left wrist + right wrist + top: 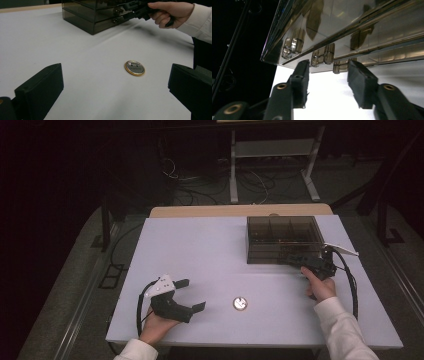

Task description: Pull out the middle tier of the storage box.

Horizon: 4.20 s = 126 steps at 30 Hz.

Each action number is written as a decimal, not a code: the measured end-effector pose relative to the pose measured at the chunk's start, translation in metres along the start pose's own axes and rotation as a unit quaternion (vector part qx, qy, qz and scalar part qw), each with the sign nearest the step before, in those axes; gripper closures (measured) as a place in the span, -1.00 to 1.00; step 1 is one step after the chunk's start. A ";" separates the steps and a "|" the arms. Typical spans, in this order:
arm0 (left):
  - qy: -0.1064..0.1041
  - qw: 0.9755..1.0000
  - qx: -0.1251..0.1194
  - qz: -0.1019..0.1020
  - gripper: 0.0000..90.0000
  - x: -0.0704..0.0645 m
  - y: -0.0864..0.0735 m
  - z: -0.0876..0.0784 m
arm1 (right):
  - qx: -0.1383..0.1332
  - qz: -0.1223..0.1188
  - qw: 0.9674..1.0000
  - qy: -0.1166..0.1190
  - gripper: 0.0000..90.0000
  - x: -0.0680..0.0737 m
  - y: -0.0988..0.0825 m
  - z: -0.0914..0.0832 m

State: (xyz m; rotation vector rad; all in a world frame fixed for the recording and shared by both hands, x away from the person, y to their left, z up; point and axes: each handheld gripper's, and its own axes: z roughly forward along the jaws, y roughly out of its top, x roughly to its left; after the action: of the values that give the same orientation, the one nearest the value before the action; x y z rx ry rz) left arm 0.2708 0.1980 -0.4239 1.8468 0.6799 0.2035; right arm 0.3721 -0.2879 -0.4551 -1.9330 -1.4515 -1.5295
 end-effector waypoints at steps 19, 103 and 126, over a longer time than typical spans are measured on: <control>-0.001 1.000 0.001 0.002 -1.00 0.000 0.000 0.000 | -0.050 0.059 0.997 0.004 0.50 -0.005 -0.009 0.006; -0.007 1.000 0.000 0.001 -1.00 0.000 0.000 0.001 | -0.060 0.061 0.996 0.018 0.52 0.006 -0.036 -0.015; -0.006 1.000 0.000 0.000 -1.00 0.000 0.000 0.000 | 0.018 -0.060 0.998 0.005 -0.43 0.037 -0.028 -0.028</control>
State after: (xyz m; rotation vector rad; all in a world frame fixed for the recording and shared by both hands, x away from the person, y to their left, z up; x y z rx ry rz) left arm 0.2708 0.1977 -0.4241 1.8455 0.6720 0.1918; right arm 0.3311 -0.2759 -0.4223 -1.8447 -1.6055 -1.5495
